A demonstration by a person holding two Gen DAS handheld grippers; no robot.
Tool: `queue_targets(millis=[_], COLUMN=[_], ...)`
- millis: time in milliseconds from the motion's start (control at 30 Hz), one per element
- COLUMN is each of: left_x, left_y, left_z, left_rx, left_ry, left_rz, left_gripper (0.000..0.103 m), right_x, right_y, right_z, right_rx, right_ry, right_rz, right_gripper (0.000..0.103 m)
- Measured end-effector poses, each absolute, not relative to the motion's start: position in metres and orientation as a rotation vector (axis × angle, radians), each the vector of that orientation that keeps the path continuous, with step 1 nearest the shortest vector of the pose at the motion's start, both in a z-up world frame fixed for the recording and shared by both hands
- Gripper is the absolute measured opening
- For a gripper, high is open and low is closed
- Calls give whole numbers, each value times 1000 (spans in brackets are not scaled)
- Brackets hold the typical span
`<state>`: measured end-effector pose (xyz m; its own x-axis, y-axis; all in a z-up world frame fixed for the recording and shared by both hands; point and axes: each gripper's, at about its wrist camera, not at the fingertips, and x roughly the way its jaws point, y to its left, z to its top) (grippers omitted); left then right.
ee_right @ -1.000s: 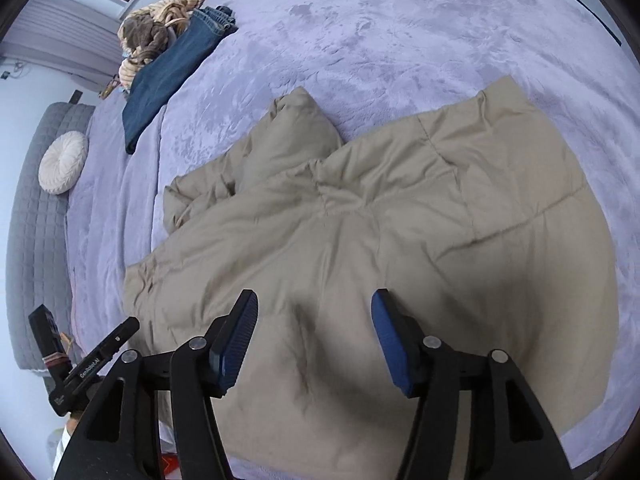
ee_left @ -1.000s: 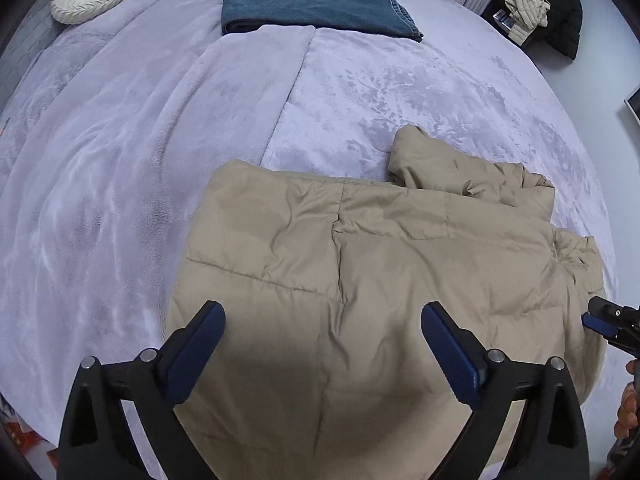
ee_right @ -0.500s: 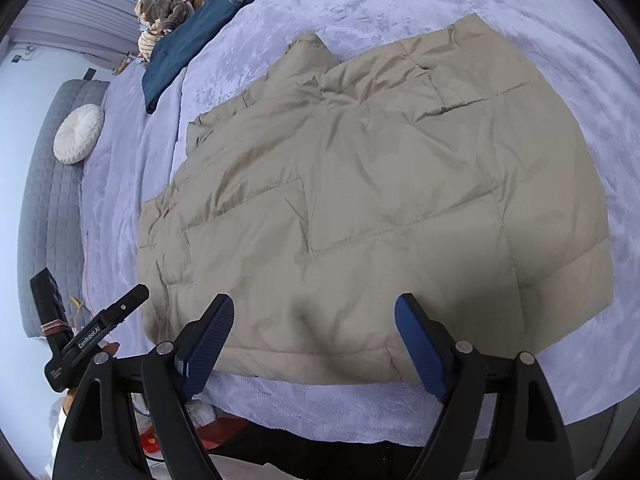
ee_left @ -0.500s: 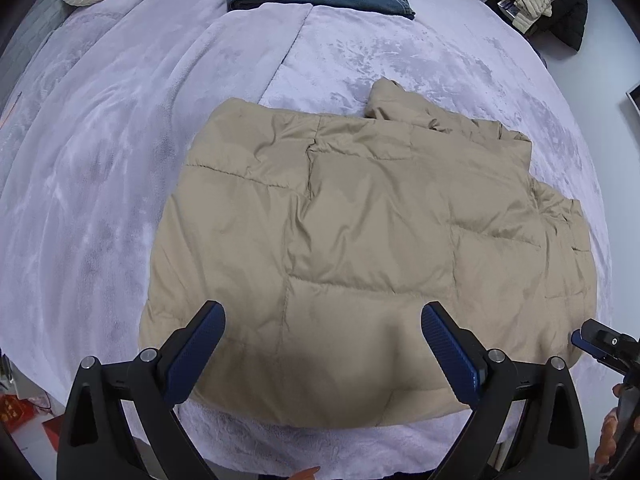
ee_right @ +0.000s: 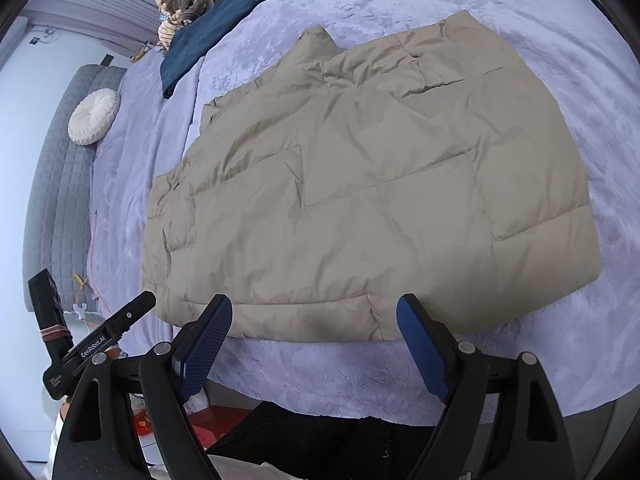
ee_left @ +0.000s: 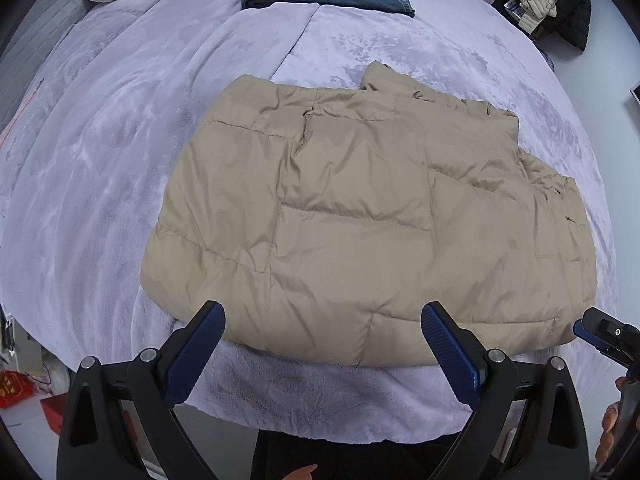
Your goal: Fold large clothes
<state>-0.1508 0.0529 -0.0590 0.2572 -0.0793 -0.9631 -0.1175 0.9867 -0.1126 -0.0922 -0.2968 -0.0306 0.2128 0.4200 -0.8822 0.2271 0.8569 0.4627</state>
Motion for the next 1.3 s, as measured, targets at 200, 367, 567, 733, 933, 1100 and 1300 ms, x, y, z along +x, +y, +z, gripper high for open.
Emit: queue_targets(millis=[200, 367, 567, 733, 933, 1100, 1300], left_x=[-151, -141, -126, -115, -103, -96, -85], left_y=[58, 76, 108, 128, 139, 147, 165], left_z=[-62, -63, -72, -85, -100, -108, -112], left_rx=[-160, -146, -145, -143, -144, -155, -194], left_ry=[1317, 1317, 1331, 1359, 1394, 1408, 1381], left_rz=[11, -22, -43, -67, -100, -124, -172], left_gripper=[99, 99, 99, 99, 99, 99, 99], right_x=[-98, -93, -83, -77, -69, -61, -47], right_y=[-292, -278, -250, -234, -221, -210, -194], right_z=[-31, -35, -44, -58, -69, -69, -71], right_rx=[556, 566, 578, 579, 592, 639, 638], right_ry=[1355, 1322, 1336, 1366, 1386, 1363, 1377], right_rz=[142, 104, 57, -7, -64, -40, -22], right_gripper=[87, 87, 87, 87, 88, 103, 103])
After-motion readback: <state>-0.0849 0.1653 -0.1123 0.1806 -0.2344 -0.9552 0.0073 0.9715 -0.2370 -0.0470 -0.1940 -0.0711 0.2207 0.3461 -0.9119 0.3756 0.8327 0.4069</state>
